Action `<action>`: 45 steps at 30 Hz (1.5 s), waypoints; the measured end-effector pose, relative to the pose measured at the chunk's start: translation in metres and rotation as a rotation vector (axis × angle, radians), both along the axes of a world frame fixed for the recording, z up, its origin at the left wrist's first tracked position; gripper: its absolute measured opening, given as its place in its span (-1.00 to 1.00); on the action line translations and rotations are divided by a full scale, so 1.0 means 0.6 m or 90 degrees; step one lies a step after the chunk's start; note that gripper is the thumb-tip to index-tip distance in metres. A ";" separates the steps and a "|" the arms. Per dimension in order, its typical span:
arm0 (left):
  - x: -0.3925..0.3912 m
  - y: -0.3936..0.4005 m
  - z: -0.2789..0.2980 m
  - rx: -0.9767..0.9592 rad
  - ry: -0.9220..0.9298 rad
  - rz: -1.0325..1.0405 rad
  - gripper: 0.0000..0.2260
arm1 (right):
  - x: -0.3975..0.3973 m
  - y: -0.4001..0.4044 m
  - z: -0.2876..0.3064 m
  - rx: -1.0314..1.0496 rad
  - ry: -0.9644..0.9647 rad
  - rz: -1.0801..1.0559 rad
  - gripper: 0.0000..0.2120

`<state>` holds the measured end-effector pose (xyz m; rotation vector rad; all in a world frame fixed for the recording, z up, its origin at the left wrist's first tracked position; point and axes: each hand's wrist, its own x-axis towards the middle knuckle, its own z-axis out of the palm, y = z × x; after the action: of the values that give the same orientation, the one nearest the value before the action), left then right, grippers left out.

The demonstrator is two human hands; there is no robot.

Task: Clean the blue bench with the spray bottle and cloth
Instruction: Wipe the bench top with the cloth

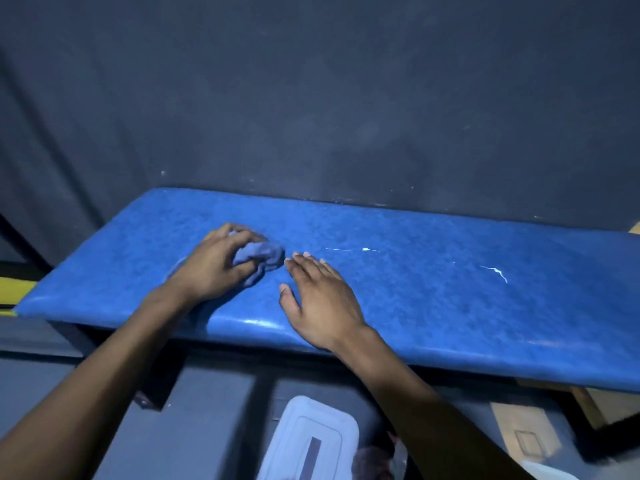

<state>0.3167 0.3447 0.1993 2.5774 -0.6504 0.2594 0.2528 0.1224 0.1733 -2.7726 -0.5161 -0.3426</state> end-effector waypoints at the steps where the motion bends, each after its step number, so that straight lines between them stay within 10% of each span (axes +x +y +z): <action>1: -0.018 0.007 0.005 -0.008 -0.001 -0.002 -0.57 | -0.003 -0.003 0.008 0.005 0.004 0.002 -0.43; 10: -0.006 -0.157 0.072 -0.266 -0.073 0.057 -0.76 | -0.052 -0.278 0.053 -0.028 0.049 -0.091 -0.45; 20: 0.008 -0.354 -0.001 0.037 0.062 0.017 -0.49 | -0.065 -0.314 0.007 -0.043 0.038 -0.122 -0.34; 25: -0.075 -0.263 -0.018 -0.018 0.063 -0.101 -0.64 | -0.064 -0.314 -0.001 -0.008 0.024 -0.138 -0.39; 31: 0.071 -0.293 -0.011 0.042 0.065 0.118 -0.63 | -0.062 -0.308 -0.005 0.013 -0.004 -0.155 -0.42; 41: -0.027 -0.283 -0.024 -0.016 0.057 -0.131 -0.67 | -0.080 -0.307 -0.008 0.059 -0.041 -0.219 -0.52; 45: 0.089 -0.272 -0.023 0.037 0.021 0.026 -0.53 | -0.076 -0.304 -0.013 0.052 -0.051 -0.216 -0.49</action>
<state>0.3701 0.1817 0.1857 2.6479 -0.6020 0.2142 0.2075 -0.0602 0.1657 -2.7695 -0.0423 -0.5387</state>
